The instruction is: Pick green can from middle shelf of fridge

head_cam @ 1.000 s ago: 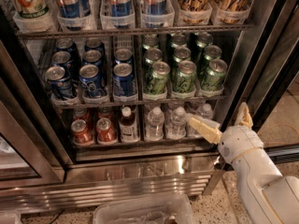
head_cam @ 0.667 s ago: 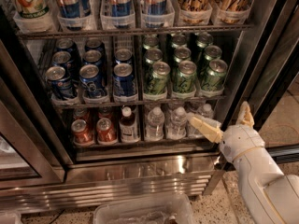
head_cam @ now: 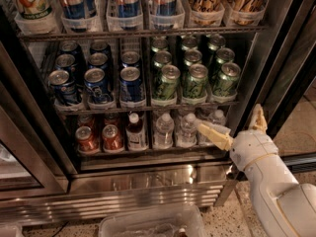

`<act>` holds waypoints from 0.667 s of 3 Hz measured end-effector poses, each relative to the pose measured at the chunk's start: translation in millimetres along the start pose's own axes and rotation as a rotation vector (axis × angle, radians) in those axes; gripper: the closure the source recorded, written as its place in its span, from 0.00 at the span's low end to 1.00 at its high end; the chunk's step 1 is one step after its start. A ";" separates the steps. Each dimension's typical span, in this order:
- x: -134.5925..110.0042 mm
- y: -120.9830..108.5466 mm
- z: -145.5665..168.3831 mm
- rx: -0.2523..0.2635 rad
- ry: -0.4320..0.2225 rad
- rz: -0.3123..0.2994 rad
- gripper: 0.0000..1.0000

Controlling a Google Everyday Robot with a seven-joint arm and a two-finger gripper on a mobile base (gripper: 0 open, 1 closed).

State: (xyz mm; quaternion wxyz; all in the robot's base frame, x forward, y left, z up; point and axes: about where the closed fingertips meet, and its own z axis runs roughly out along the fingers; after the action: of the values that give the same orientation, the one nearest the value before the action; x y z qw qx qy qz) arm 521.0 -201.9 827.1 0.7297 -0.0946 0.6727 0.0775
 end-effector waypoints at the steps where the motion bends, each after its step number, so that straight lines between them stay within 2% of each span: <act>1: -7.2 10.4 -0.7 0.007 0.000 -0.026 0.00; 2: -8.9 16.7 0.1 0.018 0.006 -0.030 0.00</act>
Offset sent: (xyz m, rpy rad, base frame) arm -0.0065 0.0224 0.0094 -0.0339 0.0044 -0.0372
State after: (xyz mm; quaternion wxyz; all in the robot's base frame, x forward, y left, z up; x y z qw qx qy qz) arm 516.3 -185.5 835.4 0.7297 -0.0984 0.6739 0.0601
